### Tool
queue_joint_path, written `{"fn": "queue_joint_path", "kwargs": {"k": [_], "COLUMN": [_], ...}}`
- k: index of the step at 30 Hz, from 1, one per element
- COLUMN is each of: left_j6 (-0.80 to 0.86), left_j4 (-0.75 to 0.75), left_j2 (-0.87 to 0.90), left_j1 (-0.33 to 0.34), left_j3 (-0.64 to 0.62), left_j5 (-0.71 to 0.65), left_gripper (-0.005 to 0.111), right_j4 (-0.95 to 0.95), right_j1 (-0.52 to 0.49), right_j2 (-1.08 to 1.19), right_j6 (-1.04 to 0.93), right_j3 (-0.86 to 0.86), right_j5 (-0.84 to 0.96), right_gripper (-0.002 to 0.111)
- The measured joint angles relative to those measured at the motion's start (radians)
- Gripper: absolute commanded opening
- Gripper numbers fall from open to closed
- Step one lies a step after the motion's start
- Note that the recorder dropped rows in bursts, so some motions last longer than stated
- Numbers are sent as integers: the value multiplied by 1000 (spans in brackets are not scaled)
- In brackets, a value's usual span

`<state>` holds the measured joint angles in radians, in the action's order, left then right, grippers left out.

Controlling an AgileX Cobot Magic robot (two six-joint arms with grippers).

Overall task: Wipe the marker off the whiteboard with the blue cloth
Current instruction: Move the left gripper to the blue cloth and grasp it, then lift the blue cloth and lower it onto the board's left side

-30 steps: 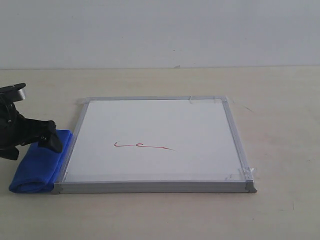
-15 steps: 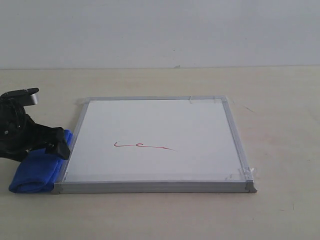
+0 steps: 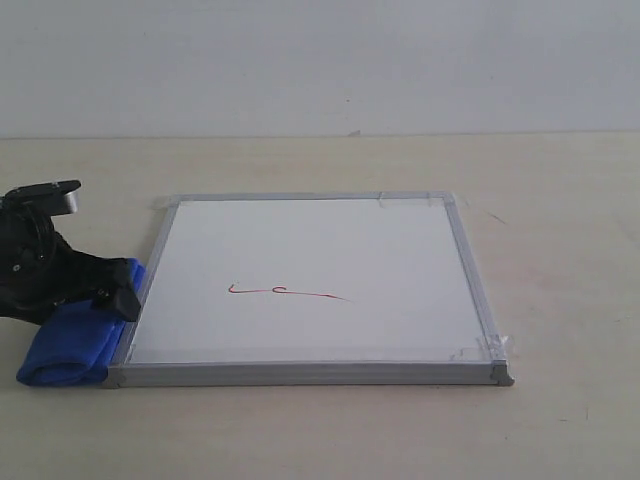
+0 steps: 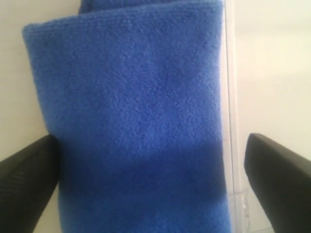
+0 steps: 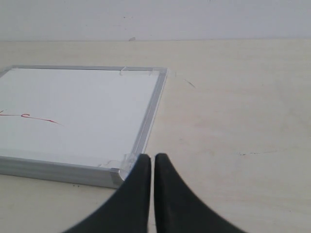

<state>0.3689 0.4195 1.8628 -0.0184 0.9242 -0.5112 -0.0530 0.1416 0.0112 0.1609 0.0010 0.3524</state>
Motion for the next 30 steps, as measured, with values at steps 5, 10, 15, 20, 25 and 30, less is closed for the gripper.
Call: {"fn": "queue_joint_path", "kwargs": {"k": [5, 10, 15, 20, 25, 30], "left_j6": [0, 0, -6, -6, -6, -7], "left_j4": [-12, -15, -48, -58, -64, -45], "left_j2": [0, 2, 4, 4, 10, 44], "left_j1": [0, 0, 0, 0, 0, 0], "left_j3": [0, 0, 1, 1, 2, 17], "left_j5": [0, 0, -7, -12, -12, -30], "left_gripper": [89, 85, 83, 83, 56, 4], "right_j4": [0, 0, 0, 0, 0, 0], "right_j1": [0, 0, 0, 0, 0, 0], "right_j2": [0, 0, 0, 0, 0, 0], "right_j6": [0, 0, 0, 0, 0, 0], "right_j3": [0, 0, 0, 0, 0, 0], "right_j5": [0, 0, 0, 0, 0, 0], "right_gripper": [0, 0, 0, 0, 0, 0]}}
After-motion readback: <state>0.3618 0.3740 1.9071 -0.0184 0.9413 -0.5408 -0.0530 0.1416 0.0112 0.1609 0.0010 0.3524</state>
